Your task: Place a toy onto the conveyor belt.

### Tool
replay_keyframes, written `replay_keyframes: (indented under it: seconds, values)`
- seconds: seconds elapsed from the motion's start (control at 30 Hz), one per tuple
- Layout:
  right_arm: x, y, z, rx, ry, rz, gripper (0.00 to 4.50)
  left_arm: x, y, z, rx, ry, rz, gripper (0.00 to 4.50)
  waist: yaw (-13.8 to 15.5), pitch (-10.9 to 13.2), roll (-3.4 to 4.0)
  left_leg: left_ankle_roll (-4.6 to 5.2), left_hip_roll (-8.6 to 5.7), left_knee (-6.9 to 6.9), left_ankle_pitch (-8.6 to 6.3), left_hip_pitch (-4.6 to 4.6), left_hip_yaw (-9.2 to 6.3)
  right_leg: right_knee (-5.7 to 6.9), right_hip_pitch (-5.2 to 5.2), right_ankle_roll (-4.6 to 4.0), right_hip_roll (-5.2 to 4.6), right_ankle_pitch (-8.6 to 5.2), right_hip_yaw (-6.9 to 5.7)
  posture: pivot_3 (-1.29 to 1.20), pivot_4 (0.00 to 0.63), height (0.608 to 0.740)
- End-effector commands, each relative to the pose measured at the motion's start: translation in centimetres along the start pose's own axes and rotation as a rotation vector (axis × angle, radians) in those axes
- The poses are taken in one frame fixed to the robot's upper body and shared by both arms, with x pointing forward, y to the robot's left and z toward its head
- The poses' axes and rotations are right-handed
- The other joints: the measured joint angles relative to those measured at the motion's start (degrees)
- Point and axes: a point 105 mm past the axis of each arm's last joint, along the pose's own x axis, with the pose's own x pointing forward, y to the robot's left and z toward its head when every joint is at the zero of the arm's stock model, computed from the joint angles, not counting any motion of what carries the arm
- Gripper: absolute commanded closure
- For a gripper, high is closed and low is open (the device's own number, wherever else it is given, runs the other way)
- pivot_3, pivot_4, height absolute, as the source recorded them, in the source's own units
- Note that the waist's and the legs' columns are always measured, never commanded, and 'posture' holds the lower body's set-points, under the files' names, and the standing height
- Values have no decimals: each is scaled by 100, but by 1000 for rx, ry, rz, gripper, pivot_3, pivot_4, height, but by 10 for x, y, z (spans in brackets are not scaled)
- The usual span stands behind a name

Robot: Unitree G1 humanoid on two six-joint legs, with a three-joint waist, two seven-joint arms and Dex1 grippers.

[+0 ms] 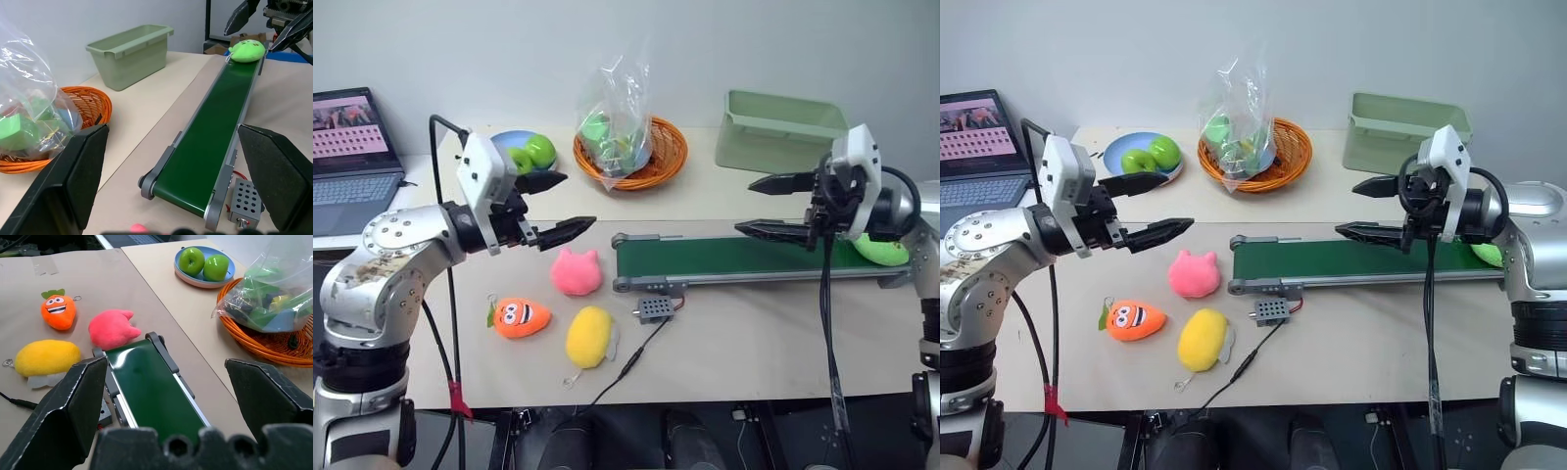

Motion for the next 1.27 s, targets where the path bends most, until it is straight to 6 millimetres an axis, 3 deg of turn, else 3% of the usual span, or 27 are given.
replay_keyframes:
  seconds: [0.03, 0.83, 1.27]
  values:
    - [-3, -2, 16, -66, -37, -17, 0, -2, 3, 16, 44, -48, 20, 32, 1, 0, 0, 0, 0, 0, 0, 0, 0, 0, 0, 0, 0, 0, 0, 0, 150, 740]
    - [12, 2, 15, -55, -60, -6, 0, 6, 4, 10, 21, -47, 62, 32, 1, 0, 0, 0, 0, 0, 0, 0, 0, 1, 0, 0, 0, 0, 0, 0, 150, 740]
    - [18, 1, 6, -44, -33, -22, 0, 7, 3, -8, -7, -13, 86, 32, 1, 0, 0, 0, -1, 0, 0, 0, 0, 0, 0, 0, 0, 0, 0, 0, 150, 740]
